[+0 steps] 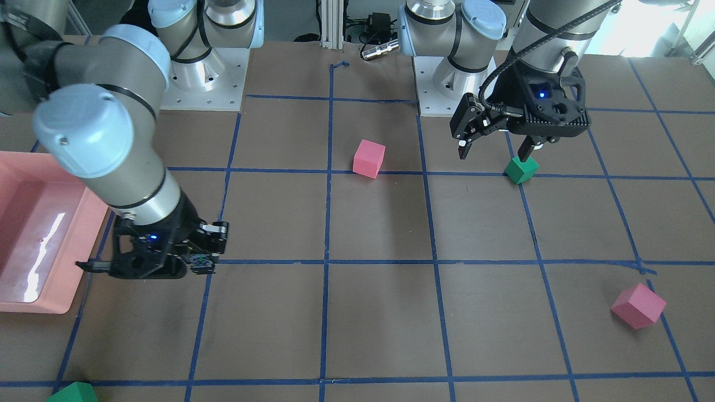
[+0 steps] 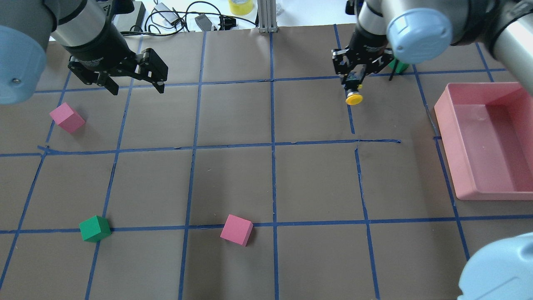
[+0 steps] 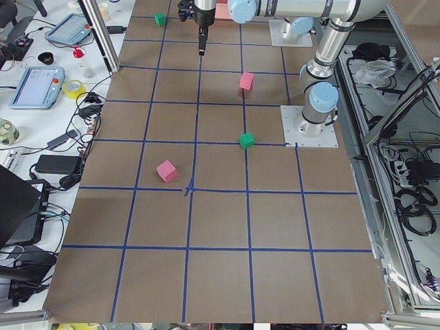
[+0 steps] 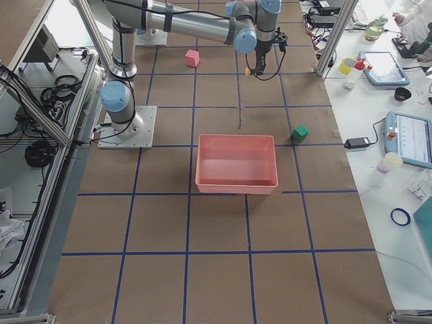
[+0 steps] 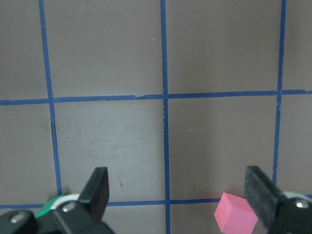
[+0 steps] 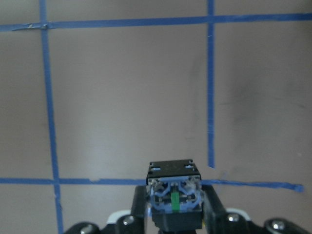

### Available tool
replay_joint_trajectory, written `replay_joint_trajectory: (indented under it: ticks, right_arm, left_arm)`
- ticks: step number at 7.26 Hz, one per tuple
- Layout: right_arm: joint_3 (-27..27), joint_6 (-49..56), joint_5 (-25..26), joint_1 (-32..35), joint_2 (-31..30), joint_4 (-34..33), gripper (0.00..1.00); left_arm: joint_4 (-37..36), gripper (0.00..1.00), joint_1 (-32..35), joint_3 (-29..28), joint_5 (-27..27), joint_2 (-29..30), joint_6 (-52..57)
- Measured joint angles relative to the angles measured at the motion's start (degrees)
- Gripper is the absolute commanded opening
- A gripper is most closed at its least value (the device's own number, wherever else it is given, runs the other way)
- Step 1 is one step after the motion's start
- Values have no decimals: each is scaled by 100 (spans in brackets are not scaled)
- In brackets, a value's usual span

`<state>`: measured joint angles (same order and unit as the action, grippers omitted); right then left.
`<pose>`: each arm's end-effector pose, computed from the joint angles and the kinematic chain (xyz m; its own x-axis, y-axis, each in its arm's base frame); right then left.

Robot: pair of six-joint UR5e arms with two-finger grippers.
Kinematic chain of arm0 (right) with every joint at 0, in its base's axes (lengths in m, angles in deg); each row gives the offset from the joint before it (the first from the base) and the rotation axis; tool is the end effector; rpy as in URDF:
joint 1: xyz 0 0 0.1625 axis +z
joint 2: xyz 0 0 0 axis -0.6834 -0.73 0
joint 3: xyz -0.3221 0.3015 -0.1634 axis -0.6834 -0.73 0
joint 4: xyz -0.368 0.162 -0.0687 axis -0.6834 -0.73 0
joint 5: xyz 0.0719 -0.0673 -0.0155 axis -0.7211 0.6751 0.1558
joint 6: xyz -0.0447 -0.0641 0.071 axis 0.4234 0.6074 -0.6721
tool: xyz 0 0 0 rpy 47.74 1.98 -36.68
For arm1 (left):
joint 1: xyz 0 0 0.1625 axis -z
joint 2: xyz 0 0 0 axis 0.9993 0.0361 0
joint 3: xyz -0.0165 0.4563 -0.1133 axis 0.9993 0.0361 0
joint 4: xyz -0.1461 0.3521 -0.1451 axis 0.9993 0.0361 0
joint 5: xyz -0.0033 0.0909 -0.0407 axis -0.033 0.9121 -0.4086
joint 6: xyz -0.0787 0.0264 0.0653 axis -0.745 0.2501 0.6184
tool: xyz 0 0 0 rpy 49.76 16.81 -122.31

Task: Align button upright
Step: 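Carry the button out of the bin and lower it onto the table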

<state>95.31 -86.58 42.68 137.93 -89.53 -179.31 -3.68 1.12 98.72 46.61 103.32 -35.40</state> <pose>0.1948 -0.6275 0.3949 -0.9965 0.0183 -0.0816 0.0212 0.9992 -0.0352 -0.1266 -0.4923 0.5383 -0.9999 0.0139 0.0099 0.0128 0.9948 -0.1007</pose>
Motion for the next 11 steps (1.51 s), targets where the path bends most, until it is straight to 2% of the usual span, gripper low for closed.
replay_joint_trajectory:
  ticks: [2,5,10,11]
  right_arm:
    - [116,-683,-109,724,453,-747,0]
    - [269,-1008,-102,1480,1192,-1955,0]
    - [553,-1153,-43,1668,1299,-2139,0]
    - [596,-1139,-37,1670,1292,-2139,6]
  left_arm:
    - [6,100,1,-11,1,0,0]
    - [7,100,-2,-15,-11,0,0]
    - [7,100,-6,-17,-13,-8,-16]
    - [5,100,-5,-16,-14,-5,-17]
